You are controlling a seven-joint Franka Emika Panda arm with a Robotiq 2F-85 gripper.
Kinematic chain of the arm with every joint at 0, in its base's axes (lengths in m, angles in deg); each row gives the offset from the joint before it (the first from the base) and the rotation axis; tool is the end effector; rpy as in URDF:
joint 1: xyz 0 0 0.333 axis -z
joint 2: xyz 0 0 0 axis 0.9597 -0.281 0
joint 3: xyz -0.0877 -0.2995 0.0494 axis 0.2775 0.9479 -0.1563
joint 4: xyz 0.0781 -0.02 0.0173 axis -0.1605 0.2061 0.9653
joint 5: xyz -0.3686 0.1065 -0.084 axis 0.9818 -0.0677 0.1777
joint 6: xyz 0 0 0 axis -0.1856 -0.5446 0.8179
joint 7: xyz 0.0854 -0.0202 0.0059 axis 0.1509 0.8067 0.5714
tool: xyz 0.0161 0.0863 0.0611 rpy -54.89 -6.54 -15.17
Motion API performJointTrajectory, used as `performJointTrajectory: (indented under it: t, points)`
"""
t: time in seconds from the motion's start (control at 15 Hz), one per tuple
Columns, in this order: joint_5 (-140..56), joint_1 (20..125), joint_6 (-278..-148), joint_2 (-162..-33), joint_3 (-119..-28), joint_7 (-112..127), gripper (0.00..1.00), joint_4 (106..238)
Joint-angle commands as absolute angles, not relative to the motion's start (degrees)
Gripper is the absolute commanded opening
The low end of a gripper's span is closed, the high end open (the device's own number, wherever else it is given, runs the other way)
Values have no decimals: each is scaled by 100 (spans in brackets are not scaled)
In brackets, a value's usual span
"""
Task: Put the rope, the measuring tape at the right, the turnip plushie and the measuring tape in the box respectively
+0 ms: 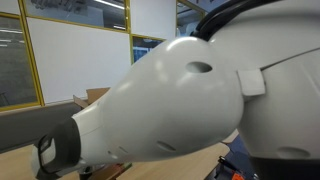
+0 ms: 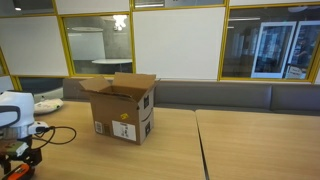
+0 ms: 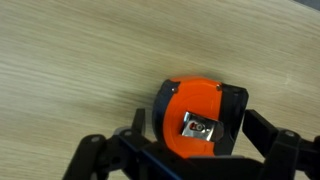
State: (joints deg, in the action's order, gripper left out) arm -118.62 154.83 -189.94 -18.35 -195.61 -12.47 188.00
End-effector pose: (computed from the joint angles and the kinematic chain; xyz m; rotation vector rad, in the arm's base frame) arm 0.4249 0.4140 0.1402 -2.9982 -0.4521 0.2890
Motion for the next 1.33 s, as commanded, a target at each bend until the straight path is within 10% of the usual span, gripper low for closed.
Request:
performJointTrajectory:
  t: [0.0,0.87,0.93,1.27]
  points:
    - [-12036,15506,-18828,-1695,-19481,-1101,100,18654]
    - [-12280,15534,-18875,-1379,-19502,-694,100,18516]
    - [-12287,15532,-18885,-1351,-19500,-692,75,18507]
    - [-12285,15546,-18878,-1302,-19466,-655,62,18472]
